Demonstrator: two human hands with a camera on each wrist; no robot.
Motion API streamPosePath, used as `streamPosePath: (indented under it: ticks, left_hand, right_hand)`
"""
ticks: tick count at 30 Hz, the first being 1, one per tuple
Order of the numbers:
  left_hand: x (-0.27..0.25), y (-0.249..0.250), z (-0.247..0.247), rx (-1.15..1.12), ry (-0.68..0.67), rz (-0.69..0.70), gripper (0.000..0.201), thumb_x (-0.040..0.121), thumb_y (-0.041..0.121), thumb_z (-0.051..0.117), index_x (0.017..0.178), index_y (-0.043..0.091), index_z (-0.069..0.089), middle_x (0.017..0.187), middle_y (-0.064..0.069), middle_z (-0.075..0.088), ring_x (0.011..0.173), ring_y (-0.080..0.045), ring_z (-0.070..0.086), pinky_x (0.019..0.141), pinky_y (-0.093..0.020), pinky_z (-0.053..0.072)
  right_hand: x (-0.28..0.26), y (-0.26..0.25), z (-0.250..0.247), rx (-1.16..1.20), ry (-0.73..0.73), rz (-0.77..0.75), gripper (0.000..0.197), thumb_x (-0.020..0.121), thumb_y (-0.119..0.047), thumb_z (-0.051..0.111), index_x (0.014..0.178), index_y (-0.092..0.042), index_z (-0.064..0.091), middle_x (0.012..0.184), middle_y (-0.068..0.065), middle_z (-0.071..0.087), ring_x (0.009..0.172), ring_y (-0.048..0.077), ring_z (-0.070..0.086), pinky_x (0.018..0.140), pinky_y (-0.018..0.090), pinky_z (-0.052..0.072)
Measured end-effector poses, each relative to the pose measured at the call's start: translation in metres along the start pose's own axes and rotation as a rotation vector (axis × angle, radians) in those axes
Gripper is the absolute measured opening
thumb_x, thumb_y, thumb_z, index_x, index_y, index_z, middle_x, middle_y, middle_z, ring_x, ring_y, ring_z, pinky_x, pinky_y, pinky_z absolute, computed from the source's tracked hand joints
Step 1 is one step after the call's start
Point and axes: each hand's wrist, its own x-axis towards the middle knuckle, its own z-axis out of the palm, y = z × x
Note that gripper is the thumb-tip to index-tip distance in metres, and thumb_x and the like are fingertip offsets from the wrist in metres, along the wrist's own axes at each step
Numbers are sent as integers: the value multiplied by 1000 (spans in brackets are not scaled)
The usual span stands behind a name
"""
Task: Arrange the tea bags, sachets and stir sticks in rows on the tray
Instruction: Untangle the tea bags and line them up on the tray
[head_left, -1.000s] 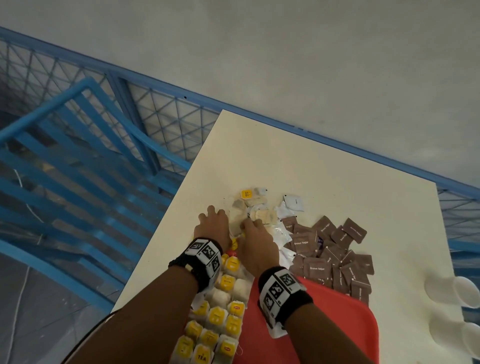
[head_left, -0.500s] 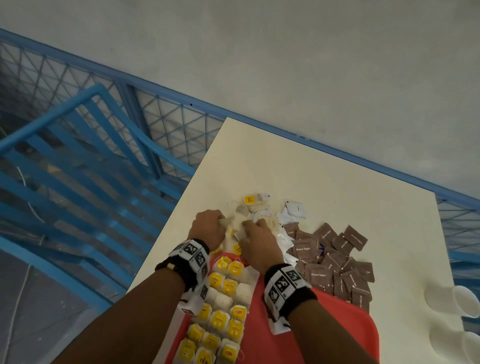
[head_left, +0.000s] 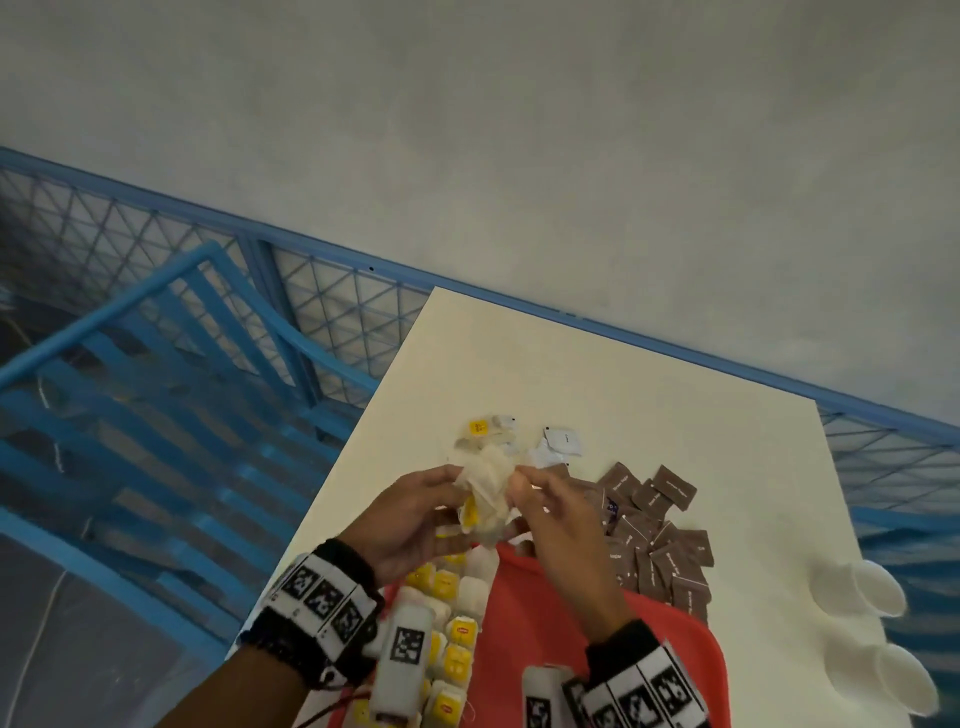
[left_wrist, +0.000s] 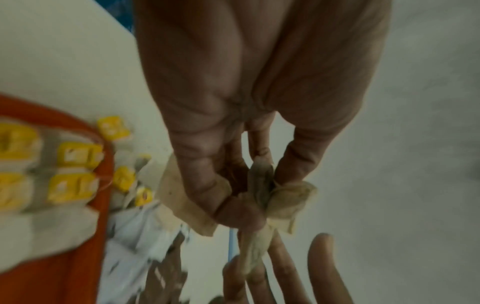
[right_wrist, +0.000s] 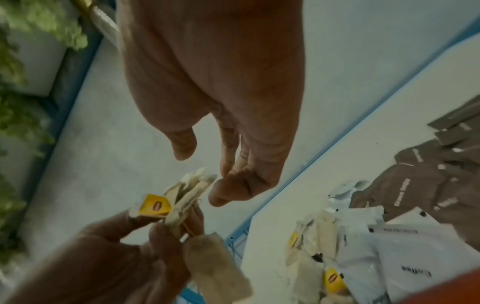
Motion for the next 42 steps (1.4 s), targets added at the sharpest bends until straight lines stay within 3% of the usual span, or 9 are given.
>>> streamPosePath:
  ticks: [5,10,13,15,22,30,36,39,42]
  left_hand:
    - [-42,-55,37,-146,-87,-108,34,77,5,65,109,11,73,99,-15,67,79,-29,60,65,-33,50]
    - [-70,-87,58,-417,-84,-243,30,89,18,48,98,4,72,89,-16,67,70,-29,62,63,-34,48]
    - [-79,-97,64,-348,-50,-187,38,97,35,53,94,7,77,92,-15,70,74,-26,65,60,-32,54]
    - [-80,-102,63,-263,-17,-106,26,91,26,61,102,4,70,90,-17,68,64,-22,65,55,-27,54]
    - [-86,-102,45,-99,-85,-55,49,80,13,77,125,3,60,89,-12,65,69,-20,60,56,-26,53]
    - [-99,-95,33,-191,-79,-81,41,62,10,82,100,2,68,74,-11,56,59,-18,50,47,-26,42]
    - [-106,-89,34,-42,92,5,38,87,45,72,86,8,61,71,-7,17,49,-12,25,48,-24,31]
    - [-102,-96,46,207,210,117,47,83,52,64,102,8,68,70,-6,43,55,-11,39,52,-24,37]
    - [-98,-102,57,195,132,78,56,87,58,61,112,9,69,97,-13,66,79,-20,57,64,-30,45]
  right_hand:
    - [-57,6,-15,51,0,-46,3,88,-13,71,87,-11,71,61,-3,57,56,10,49,54,29,42]
    - [-94,19,-15,-221,116,-157,14,84,-17,75,72,-21,70,53,-11,58,48,2,49,51,15,37]
    - [-104,19,-18,-332,105,-213,22,91,-21,67,70,-27,70,61,-9,65,54,4,56,52,17,39]
    - [-108,15,-21,-307,91,-201,29,93,-21,64,67,-30,68,61,-7,65,54,1,54,54,21,41]
    - [-116,1,-34,127,86,57,20,96,-21,61,87,-8,73,66,12,69,57,16,61,55,28,50]
    - [-119,-2,-48,278,89,101,25,99,-22,53,99,-1,65,67,14,66,60,18,64,54,25,52]
    - [-119,11,-44,134,112,115,15,98,-14,58,99,-1,65,66,10,68,60,16,65,58,28,54]
    - [-118,11,-27,-41,111,8,11,95,-15,62,91,-7,68,65,1,70,56,6,64,58,26,53]
    - [-121,12,-3,-303,-38,-199,14,94,-17,61,83,-14,70,69,-5,70,61,6,64,59,26,50]
